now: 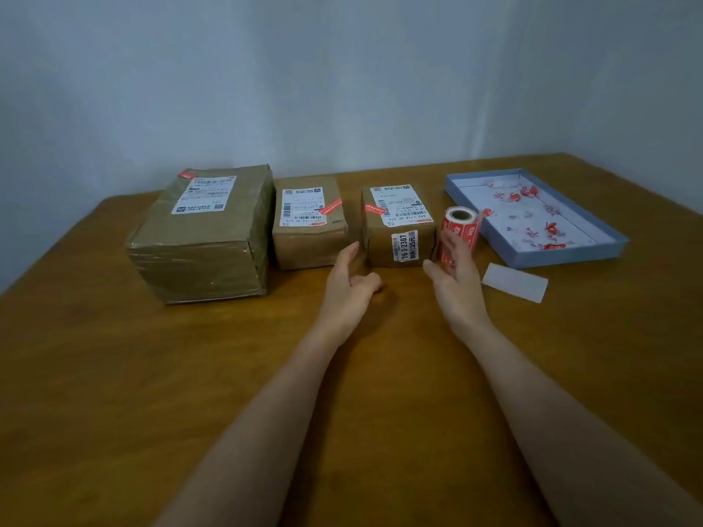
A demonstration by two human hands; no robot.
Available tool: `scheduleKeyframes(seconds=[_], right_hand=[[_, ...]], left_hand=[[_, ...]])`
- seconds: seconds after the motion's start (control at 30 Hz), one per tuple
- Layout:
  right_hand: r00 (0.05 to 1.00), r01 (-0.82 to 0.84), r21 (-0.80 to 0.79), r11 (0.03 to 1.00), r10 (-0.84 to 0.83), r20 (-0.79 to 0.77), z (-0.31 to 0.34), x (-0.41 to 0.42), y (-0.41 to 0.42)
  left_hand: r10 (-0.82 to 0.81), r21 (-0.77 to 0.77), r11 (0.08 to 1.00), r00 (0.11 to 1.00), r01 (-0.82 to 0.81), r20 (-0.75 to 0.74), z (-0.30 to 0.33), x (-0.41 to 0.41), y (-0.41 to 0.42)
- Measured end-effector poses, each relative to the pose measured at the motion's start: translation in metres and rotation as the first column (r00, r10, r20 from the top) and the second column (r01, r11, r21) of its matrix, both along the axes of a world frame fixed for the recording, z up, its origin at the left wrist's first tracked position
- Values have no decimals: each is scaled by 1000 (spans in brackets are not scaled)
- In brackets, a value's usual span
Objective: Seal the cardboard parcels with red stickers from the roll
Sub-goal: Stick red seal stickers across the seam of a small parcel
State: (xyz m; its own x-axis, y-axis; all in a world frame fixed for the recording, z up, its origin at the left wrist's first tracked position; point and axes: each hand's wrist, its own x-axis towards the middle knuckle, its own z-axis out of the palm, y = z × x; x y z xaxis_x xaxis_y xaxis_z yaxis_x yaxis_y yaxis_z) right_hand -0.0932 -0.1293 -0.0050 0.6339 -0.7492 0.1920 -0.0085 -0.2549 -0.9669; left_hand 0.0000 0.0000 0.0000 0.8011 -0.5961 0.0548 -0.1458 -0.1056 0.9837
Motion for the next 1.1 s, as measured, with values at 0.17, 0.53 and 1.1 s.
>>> scheduleKeyframes(seconds=[0.17,0.53,1.1], right_hand=[[1000,-13,8,1000,13,6,1,0,0],[987,78,48,996,-84,137,2,-12,5],[965,82,264,961,-144,221,7,-44,32]], left_hand=[[-26,21,999,1000,27,-13,0,3,0],[68,-61,996,996,-71,-55,0,-5,10],[39,-224,971,977,-87,-212,-4,-25,62]])
